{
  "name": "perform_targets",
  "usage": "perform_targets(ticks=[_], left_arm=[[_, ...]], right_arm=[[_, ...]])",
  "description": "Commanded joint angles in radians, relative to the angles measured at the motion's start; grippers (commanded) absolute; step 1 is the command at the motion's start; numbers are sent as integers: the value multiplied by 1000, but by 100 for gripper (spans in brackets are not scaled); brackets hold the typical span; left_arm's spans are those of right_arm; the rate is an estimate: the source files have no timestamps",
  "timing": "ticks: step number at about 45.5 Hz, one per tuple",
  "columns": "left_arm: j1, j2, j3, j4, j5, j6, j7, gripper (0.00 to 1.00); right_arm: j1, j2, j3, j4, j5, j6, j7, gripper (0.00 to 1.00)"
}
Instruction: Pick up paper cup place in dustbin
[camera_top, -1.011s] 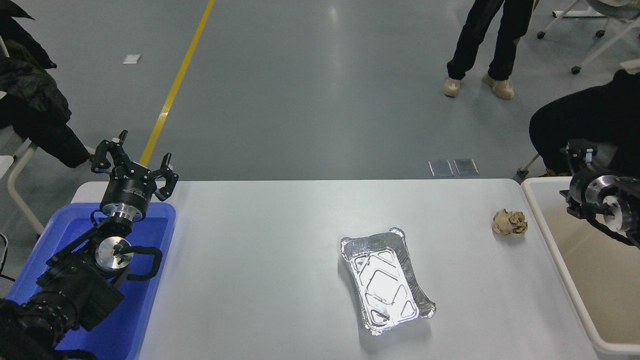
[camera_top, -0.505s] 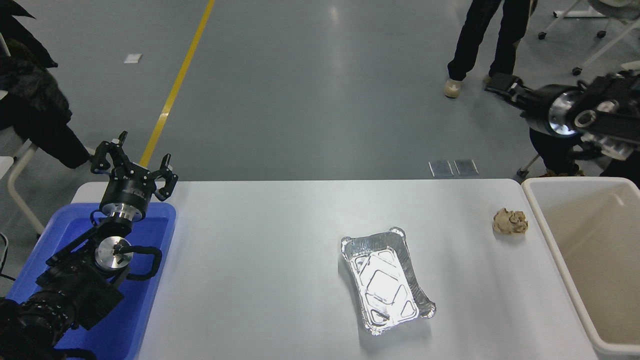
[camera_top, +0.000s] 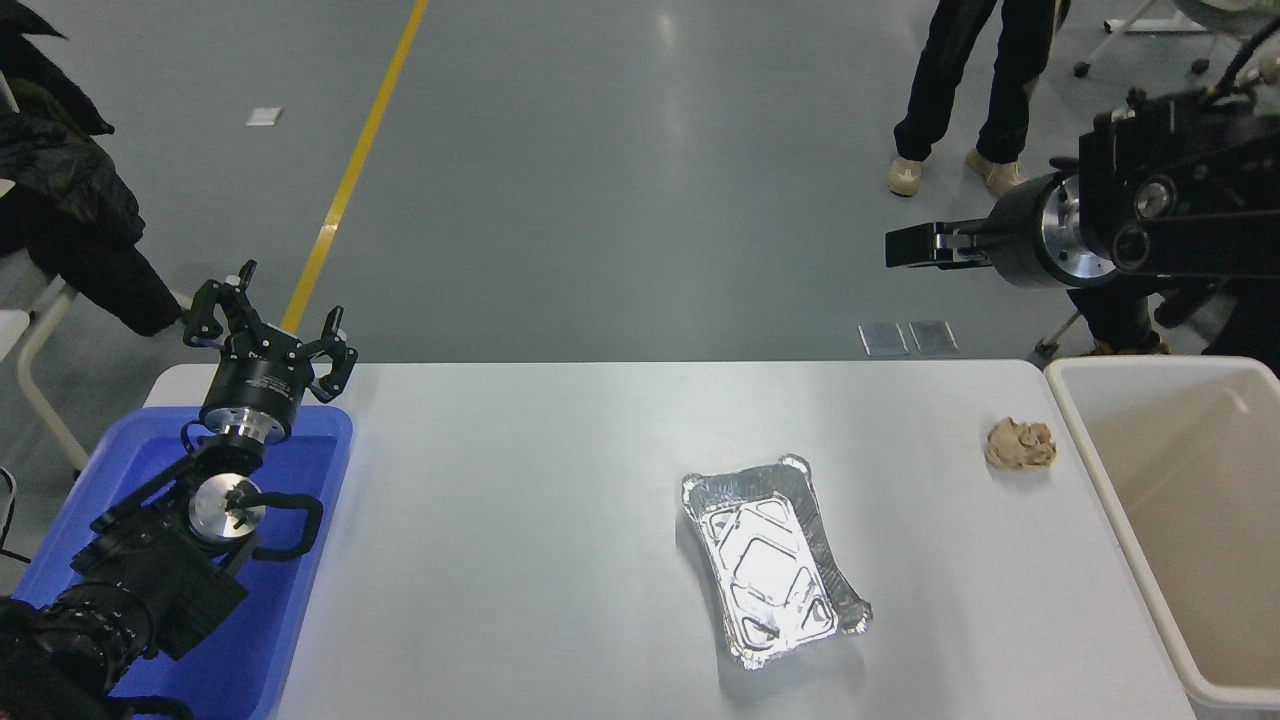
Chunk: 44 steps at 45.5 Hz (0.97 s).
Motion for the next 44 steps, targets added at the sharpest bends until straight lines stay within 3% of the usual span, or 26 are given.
perform_targets(ticks=[1,9,23,44], left_arm=[[0,0,0,0,0,0,-1,99],[0,0,0,0,0,0,0,99],[0,-1,0,0,0,0,0,99],[0,0,0,0,0,0,0,99]], right_arm=[[57,108,-33,92,124,145,19,100],[54,169,-28,103,169,200,37,100],[120,175,-43,97,175,498,91,100],[113,177,-132,80,178,504,100,100]])
